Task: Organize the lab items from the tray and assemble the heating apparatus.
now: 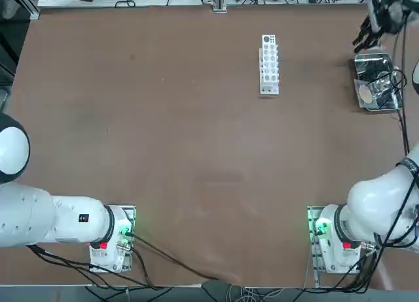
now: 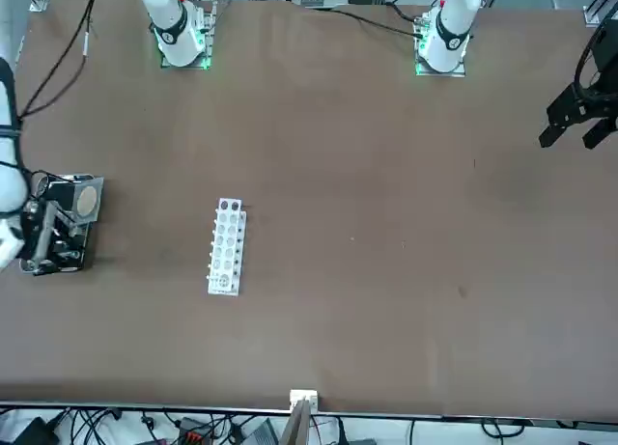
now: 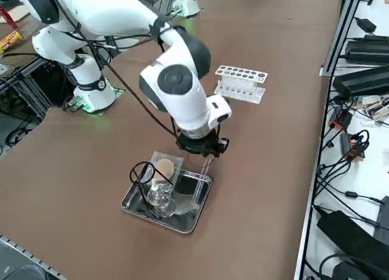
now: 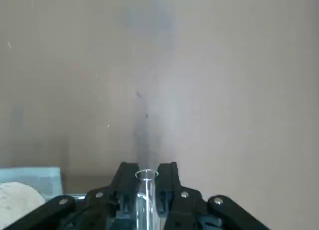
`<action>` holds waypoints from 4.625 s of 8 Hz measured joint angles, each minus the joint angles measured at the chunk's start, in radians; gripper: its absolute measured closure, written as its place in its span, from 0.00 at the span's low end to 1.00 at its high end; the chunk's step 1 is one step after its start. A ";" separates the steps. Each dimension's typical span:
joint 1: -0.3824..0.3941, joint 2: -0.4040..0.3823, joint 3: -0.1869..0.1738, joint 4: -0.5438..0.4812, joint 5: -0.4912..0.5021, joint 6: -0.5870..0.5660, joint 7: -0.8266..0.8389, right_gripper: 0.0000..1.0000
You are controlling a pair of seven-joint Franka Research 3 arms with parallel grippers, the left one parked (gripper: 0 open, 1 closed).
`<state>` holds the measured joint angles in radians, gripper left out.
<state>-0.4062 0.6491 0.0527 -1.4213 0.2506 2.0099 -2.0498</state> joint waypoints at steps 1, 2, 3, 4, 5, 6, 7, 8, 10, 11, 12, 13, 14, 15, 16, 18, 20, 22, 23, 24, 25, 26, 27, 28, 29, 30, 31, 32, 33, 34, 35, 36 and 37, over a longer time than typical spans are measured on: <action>0.005 -0.016 0.002 0.048 0.004 -0.060 0.073 0.77; 0.014 -0.036 0.009 0.075 0.007 -0.096 0.164 0.77; 0.033 -0.065 0.015 0.089 0.010 -0.127 0.274 0.77; 0.059 -0.097 0.019 0.093 0.018 -0.164 0.389 0.77; 0.083 -0.129 0.027 0.095 0.042 -0.198 0.489 0.77; 0.097 -0.155 0.041 0.095 0.098 -0.223 0.560 0.77; 0.103 -0.172 0.055 0.095 0.181 -0.238 0.600 0.77; 0.104 -0.174 0.060 0.094 0.273 -0.242 0.605 0.77; 0.116 -0.160 0.063 0.085 0.471 -0.243 0.605 0.77; 0.135 -0.147 0.064 0.084 0.582 -0.241 0.605 0.77; 0.157 -0.131 0.065 0.082 0.684 -0.228 0.605 0.77; 0.181 -0.113 0.065 0.082 0.754 -0.209 0.605 0.77; 0.208 -0.094 0.066 0.081 0.817 -0.196 0.592 0.77; 0.237 -0.076 0.066 0.079 0.890 -0.187 0.540 0.77; 0.261 -0.065 0.066 0.069 0.960 -0.184 0.473 0.77; 0.302 -0.033 0.066 0.018 1.128 -0.189 0.298 0.77; 0.320 0.027 0.066 -0.005 1.215 -0.223 0.162 0.77; 0.324 0.063 0.066 -0.005 1.276 -0.242 0.098 0.77; 0.330 0.072 0.066 -0.005 1.306 -0.250 0.061 0.77; 0.335 0.084 0.066 -0.006 1.325 -0.253 0.014 0.77; 0.340 0.101 0.065 -0.006 1.349 -0.258 -0.033 0.77; 0.348 0.115 0.065 -0.006 1.367 -0.263 -0.065 0.77; 0.354 0.124 0.065 -0.006 1.373 -0.264 -0.083 0.77; 0.356 0.133 0.065 -0.006 1.374 -0.264 -0.094 0.77; 0.356 0.142 0.064 -0.005 1.375 -0.265 -0.106 0.77; 0.356 0.146 0.061 -0.005 1.375 -0.270 -0.117 0.77; 0.355 0.146 0.059 -0.005 1.375 -0.279 -0.125 0.77; 0.355 0.148 0.056 -0.005 1.375 -0.295 -0.138 0.77; 0.355 0.153 0.054 -0.005 1.375 -0.309 -0.157 0.77; 0.355 0.163 0.052 -0.005 1.375 -0.315 -0.172 0.77; 0.351 0.172 0.049 -0.005 1.375 -0.318 -0.181 0.77; 0.345 0.177 0.047 -0.005 1.371 -0.321 -0.187 0.77; 0.339 0.178 0.046 -0.005 1.370 -0.323 -0.191 0.77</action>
<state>-0.0670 0.8274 0.0989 -1.4262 1.6208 1.6866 -2.2406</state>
